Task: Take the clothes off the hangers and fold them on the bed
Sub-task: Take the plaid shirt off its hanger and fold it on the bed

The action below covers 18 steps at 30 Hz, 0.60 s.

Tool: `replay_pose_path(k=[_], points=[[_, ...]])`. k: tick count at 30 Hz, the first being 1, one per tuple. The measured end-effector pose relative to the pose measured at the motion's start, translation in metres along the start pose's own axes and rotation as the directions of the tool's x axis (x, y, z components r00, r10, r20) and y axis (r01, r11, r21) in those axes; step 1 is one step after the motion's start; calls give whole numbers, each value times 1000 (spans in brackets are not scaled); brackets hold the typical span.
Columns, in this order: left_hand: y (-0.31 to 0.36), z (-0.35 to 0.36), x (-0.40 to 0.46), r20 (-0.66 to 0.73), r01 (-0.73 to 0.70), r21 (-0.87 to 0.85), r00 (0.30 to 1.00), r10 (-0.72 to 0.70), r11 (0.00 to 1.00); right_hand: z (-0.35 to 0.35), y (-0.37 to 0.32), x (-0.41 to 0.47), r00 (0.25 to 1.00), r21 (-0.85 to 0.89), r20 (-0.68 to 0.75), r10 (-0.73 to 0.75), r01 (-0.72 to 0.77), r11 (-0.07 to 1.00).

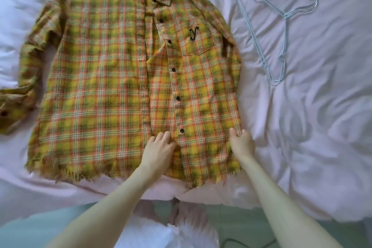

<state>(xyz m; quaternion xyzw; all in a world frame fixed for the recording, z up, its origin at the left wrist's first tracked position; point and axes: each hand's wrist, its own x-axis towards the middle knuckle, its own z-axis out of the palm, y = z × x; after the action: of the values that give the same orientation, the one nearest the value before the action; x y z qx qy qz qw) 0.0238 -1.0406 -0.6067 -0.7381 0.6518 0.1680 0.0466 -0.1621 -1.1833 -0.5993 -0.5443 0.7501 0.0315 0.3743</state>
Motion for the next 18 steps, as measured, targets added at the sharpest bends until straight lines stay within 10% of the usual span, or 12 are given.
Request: replay_pose_path(k=[6,12,18], points=[[16,4,-3,-4,-11,-197,1000,10,980,-21,13,-1,992,5,-68,-107,108,994],[25,6,-17,281,-29,111,960,-4,993,-47,22,20,981,-51,-128,-146,140,989],[31,-1,-8,186,37,-45,982,-28,998,-37,36,28,987,371,153,45,-99,923]])
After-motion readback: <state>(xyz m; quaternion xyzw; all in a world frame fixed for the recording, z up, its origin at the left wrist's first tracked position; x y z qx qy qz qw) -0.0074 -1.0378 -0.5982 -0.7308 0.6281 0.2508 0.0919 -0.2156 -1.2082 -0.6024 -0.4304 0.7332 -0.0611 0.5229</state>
